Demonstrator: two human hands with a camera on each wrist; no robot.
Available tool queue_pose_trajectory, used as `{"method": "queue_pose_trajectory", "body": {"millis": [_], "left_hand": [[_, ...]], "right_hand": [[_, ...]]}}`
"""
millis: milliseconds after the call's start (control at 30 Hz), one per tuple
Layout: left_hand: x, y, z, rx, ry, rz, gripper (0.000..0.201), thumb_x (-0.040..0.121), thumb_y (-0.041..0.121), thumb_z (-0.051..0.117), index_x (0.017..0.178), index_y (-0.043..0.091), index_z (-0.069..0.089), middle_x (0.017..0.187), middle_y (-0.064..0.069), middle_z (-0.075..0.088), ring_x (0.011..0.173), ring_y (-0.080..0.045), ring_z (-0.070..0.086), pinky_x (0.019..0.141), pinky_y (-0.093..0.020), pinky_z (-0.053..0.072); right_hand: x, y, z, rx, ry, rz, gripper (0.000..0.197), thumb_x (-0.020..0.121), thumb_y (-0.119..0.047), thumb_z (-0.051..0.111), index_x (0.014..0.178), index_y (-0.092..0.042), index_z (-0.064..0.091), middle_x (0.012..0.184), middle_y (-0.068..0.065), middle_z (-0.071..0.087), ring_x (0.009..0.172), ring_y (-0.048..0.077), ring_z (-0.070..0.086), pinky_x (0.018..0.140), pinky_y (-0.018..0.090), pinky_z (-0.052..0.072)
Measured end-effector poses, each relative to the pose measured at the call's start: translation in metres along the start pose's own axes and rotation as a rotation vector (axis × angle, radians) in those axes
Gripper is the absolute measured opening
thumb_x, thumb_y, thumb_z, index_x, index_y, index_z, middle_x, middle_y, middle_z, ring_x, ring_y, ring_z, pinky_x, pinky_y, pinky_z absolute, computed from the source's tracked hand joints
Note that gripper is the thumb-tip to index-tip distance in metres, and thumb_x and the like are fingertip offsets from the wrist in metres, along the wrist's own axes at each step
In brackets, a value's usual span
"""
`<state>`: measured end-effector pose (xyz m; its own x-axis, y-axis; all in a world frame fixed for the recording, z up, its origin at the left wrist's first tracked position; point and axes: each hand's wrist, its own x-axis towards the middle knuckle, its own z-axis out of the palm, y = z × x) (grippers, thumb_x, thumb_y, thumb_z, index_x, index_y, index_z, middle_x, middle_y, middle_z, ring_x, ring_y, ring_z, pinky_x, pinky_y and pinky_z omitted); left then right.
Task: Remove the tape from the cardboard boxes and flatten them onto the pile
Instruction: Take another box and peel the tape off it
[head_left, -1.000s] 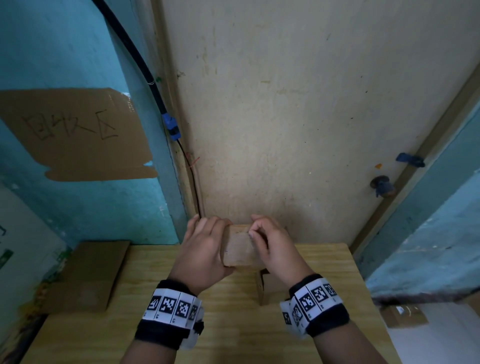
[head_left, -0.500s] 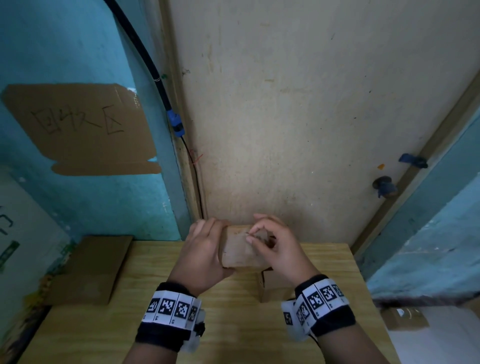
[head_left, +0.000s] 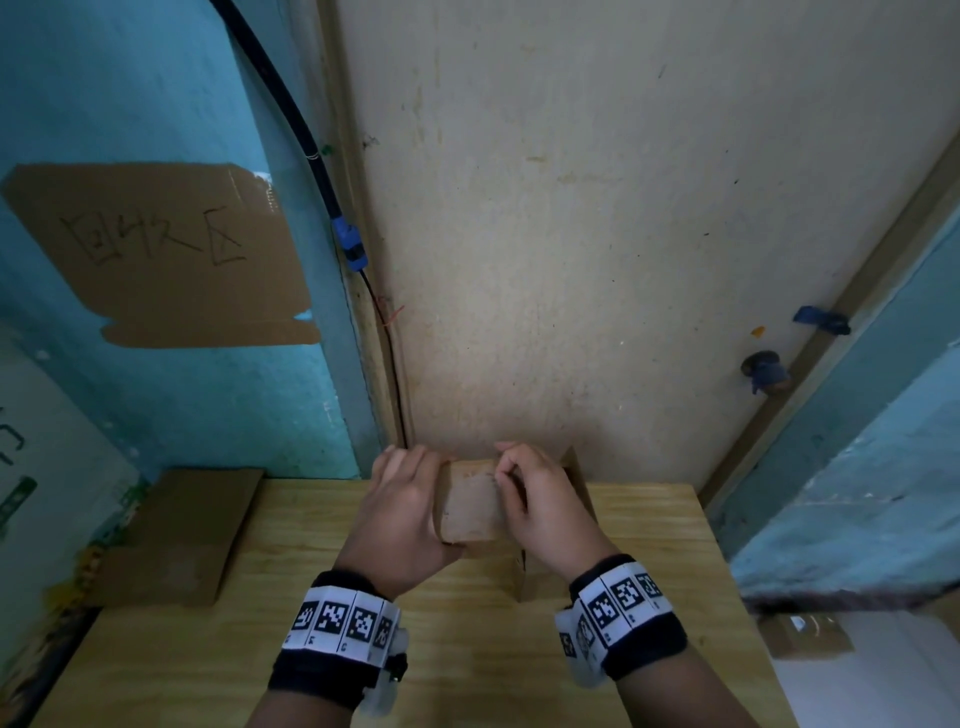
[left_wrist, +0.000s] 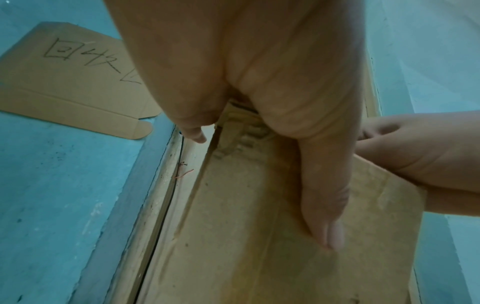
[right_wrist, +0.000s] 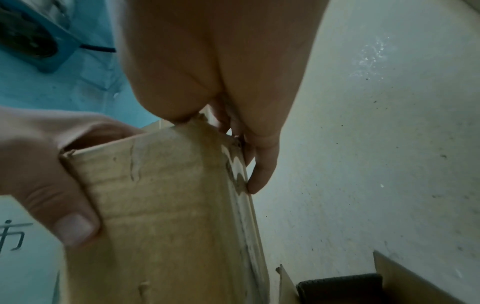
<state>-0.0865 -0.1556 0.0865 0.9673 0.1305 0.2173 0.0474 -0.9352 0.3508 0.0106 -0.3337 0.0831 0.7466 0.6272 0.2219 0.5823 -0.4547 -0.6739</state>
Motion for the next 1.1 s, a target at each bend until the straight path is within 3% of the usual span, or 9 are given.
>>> {"method": "queue_pose_trajectory", "body": {"millis": [100,167,233,367,533,600,733,933,1100], "left_hand": [[0.000,-0.003,-0.004,-0.046,0.017,0.012,0.091,0.052,0.064,0.076,0.129,0.025,0.048,0.116,0.014,0.045,0.109,-0.010,0.039,0.100,-0.037,0.043],[-0.001,-0.004,-0.004,-0.093,0.046,0.023,0.089,0.052,0.060,0.079,0.128,0.025,0.049,0.115,0.015,0.046,0.108,-0.010,0.040,0.095,-0.036,0.045],[-0.003,-0.004,-0.003,-0.126,0.071,0.019,0.088,0.052,0.059,0.080,0.128,0.025,0.050,0.115,0.014,0.046,0.108,-0.011,0.041,0.092,-0.036,0.046],[-0.001,-0.003,-0.003,-0.126,0.073,0.017,0.088,0.052,0.059,0.079,0.128,0.023,0.050,0.114,0.013,0.047,0.108,-0.011,0.040,0.096,-0.040,0.046],[-0.003,-0.002,0.001,-0.111,0.069,0.007,0.088,0.052,0.057,0.081,0.127,0.021,0.051,0.115,0.012,0.048,0.106,-0.009,0.038,0.097,-0.042,0.045],[-0.003,-0.002,0.001,-0.112,0.062,0.000,0.088,0.052,0.058,0.080,0.128,0.021,0.051,0.116,0.011,0.048,0.107,-0.009,0.038,0.098,-0.042,0.045],[-0.003,-0.001,0.003,-0.101,0.070,0.003,0.087,0.052,0.059,0.077,0.126,0.020,0.052,0.115,0.009,0.050,0.106,-0.008,0.036,0.100,-0.045,0.045],[0.000,0.000,0.006,-0.093,0.115,-0.014,0.088,0.051,0.054,0.084,0.125,0.019,0.053,0.114,0.008,0.051,0.105,-0.012,0.041,0.097,-0.041,0.045],[0.004,-0.006,0.003,-0.100,0.095,-0.043,0.092,0.049,0.054,0.084,0.128,0.019,0.051,0.115,0.009,0.050,0.108,-0.013,0.040,0.099,-0.044,0.044]], "right_hand": [[0.001,-0.001,-0.009,0.074,0.005,-0.070,0.005,0.102,-0.028,0.056,0.107,-0.029,0.058,0.121,-0.011,0.060,0.106,-0.012,0.048,0.087,0.006,0.039],[0.003,-0.002,-0.014,0.073,-0.027,-0.117,0.005,0.102,-0.029,0.057,0.105,-0.031,0.061,0.110,-0.016,0.060,0.100,-0.008,0.053,0.081,0.012,0.043],[0.005,-0.001,-0.017,0.076,-0.043,-0.146,0.004,0.101,-0.027,0.059,0.100,-0.030,0.063,0.107,-0.015,0.060,0.105,-0.001,0.057,0.086,0.020,0.049],[0.005,-0.002,-0.017,0.126,-0.055,-0.107,0.006,0.096,-0.033,0.068,0.099,-0.030,0.064,0.115,-0.013,0.062,0.114,-0.001,0.056,0.091,0.016,0.049],[0.005,-0.001,-0.006,0.125,-0.019,-0.052,0.004,0.098,-0.028,0.065,0.096,-0.024,0.066,0.121,-0.010,0.062,0.113,-0.007,0.052,0.090,0.005,0.035],[0.005,0.000,-0.001,0.088,-0.015,-0.054,0.005,0.099,-0.028,0.062,0.097,-0.024,0.064,0.122,-0.010,0.059,0.116,-0.003,0.052,0.096,0.009,0.036],[0.006,0.002,0.006,0.052,-0.002,-0.059,0.006,0.100,-0.028,0.057,0.096,-0.026,0.060,0.129,-0.007,0.057,0.129,0.008,0.050,0.111,0.031,0.041],[0.010,-0.005,0.010,-0.031,0.013,-0.085,0.006,0.104,-0.019,0.048,0.103,-0.015,0.052,0.143,0.004,0.044,0.140,0.012,0.037,0.113,0.022,0.028],[0.014,-0.006,0.007,0.029,-0.058,-0.059,0.006,0.103,-0.023,0.053,0.098,-0.025,0.050,0.147,0.001,0.042,0.143,0.010,0.035,0.117,0.029,0.030]]}}
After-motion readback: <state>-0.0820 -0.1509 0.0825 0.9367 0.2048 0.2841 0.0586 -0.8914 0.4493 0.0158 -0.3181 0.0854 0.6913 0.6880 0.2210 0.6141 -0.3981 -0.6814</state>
